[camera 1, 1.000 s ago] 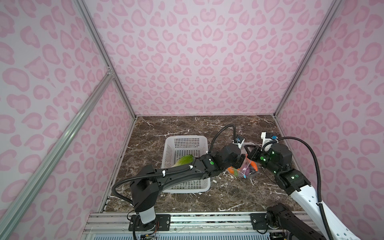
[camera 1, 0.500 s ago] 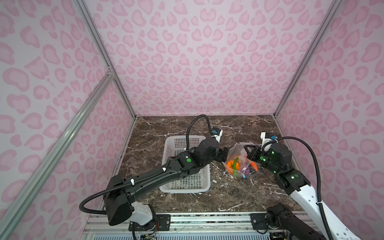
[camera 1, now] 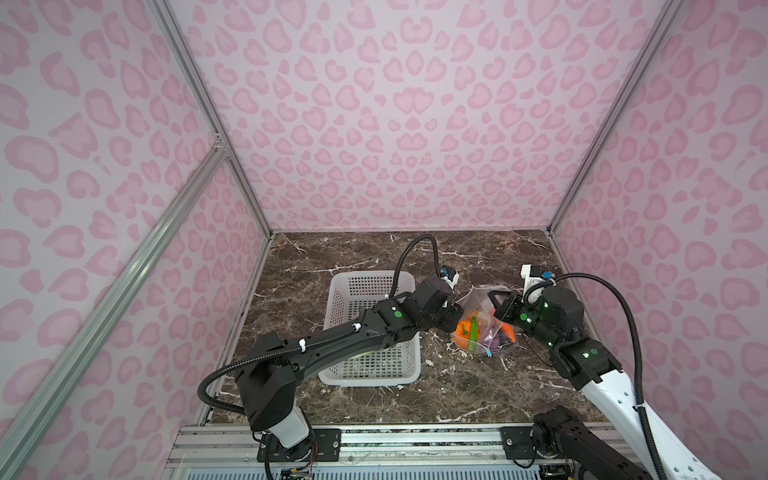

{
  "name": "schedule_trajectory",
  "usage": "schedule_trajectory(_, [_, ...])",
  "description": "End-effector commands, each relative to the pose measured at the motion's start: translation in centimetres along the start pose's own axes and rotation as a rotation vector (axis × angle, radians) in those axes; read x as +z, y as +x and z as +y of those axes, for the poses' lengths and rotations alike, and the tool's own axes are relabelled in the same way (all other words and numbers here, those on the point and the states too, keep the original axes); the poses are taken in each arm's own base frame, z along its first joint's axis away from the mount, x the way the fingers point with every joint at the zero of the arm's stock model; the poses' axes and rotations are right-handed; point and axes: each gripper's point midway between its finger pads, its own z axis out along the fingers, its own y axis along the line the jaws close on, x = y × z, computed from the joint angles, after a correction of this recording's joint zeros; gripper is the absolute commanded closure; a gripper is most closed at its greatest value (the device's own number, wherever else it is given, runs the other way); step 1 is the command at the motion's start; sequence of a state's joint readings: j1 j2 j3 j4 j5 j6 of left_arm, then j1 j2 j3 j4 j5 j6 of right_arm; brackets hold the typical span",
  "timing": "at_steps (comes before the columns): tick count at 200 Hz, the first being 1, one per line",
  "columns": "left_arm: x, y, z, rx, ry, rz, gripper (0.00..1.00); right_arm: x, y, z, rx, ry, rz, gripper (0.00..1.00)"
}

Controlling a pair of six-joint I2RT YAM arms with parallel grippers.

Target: Place the food in the zip-top bag and seal the zipper

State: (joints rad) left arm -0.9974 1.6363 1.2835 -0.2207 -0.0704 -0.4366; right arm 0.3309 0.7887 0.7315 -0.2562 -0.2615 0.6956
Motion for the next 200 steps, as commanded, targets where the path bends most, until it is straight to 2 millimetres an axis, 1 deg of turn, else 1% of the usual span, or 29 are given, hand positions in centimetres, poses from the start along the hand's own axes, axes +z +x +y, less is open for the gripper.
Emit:
schedule_trajectory(1, [0.4, 0.6, 1.3, -0.015, -0.059, 0.034, 0.59, -0.1, 0.1, -0.4, -0.020, 0.024, 0.007, 1.00])
schedule_trajectory(6, [0.5, 0.9, 1.5, -0.018, -0.066, 0.047, 0.62, -0.2, 0.2, -0.5, -0.021, 0.028, 0.009, 1.00])
schedule_trajectory(9, [0.5, 1.0, 1.6, -0.019, -0.068, 0.050, 0.68, -0.2, 0.2, -0.5, -0.023, 0.027, 0.011, 1.00])
schedule_trajectory(20, [0.6, 1.3, 1.4, -0.022, -0.051, 0.066, 0.83, -0.2, 0.2, -0.6, -0.024, 0.037, 0.014, 1.00])
schedule_trajectory(21, [0.6, 1.3, 1.3, -0.021, -0.049, 0.068, 0.86, -0.2, 0.3, -0.6, -0.025, 0.038, 0.015, 1.00])
schedule_trajectory(26, [0.6, 1.4, 1.1, -0.023, -0.037, 0.072, 0.94, -0.1, 0.3, -0.8, -0.026, 0.045, 0.018, 1.00])
schedule_trajectory(29, [0.6, 1.4, 1.0, -0.026, -0.030, 0.076, 0.97, -0.1, 0.4, -0.8, -0.026, 0.048, 0.019, 1.00])
schedule_trajectory(43, [0.3, 1.2, 0.2, -0.035, 0.013, 0.075, 0.97, 0.0, 0.5, -1.0, -0.028, 0.058, 0.029, 1.00])
schedule_trajectory(60, [-0.5, 0.1, -1.0, -0.052, 0.071, 0.045, 0.97, 0.1, 0.8, -0.8, -0.030, 0.057, 0.044, 1.00])
schedule_trajectory(69, [-1.0, -0.6, -1.6, -0.064, 0.101, 0.025, 0.97, 0.1, 0.9, -0.5, -0.034, 0.054, 0.049, 0.94])
schedule_trajectory(87, [-1.8, -1.7, -2.7, -0.089, 0.150, -0.007, 0.97, 0.1, 1.3, -0.1, -0.044, 0.057, 0.066, 0.76])
schedule_trajectory(104, [-2.4, -2.5, -3.1, -0.114, 0.173, -0.029, 0.97, 0.1, 1.8, 0.1, -0.058, 0.070, 0.078, 0.60])
schedule_trajectory(118, [-2.7, -2.9, -3.4, -0.134, 0.188, -0.042, 0.97, 0.0, 2.5, -0.1, -0.074, 0.100, 0.092, 0.52])
schedule_trajectory(131, [-2.9, -3.2, -3.8, -0.147, 0.207, -0.050, 0.97, 0.1, 3.2, -0.5, -0.091, 0.131, 0.110, 0.49])
schedule_trajectory(148, [-3.0, -3.3, -4.0, -0.161, 0.217, -0.054, 0.97, 0.2, 3.9, -1.6, -0.099, 0.188, 0.130, 0.51])
schedule_trajectory(166, [-3.4, -3.6, -3.9, -0.168, 0.216, -0.066, 0.97, -0.1, 3.9, -2.9, -0.105, 0.260, 0.129, 0.63])
schedule_trajectory(175, [-3.6, -3.8, -3.7, -0.169, 0.205, -0.076, 0.97, -0.4, 3.4, -3.3, -0.113, 0.292, 0.113, 0.73])
schedule_trajectory(190, [-4.2, -4.4, -3.2, -0.167, 0.173, -0.101, 0.97, -1.2, 2.3, -3.5, -0.138, 0.329, 0.074, 0.93])
schedule_trajectory(197, [-4.5, -4.8, -3.0, -0.162, 0.159, -0.117, 0.97, -1.7, 1.6, -3.5, -0.157, 0.347, 0.059, 1.00])
schedule_trajectory(200, [-4.7, -5.0, -2.9, -0.161, 0.153, -0.126, 0.97, -1.9, 1.3, -3.4, -0.166, 0.355, 0.053, 1.00])
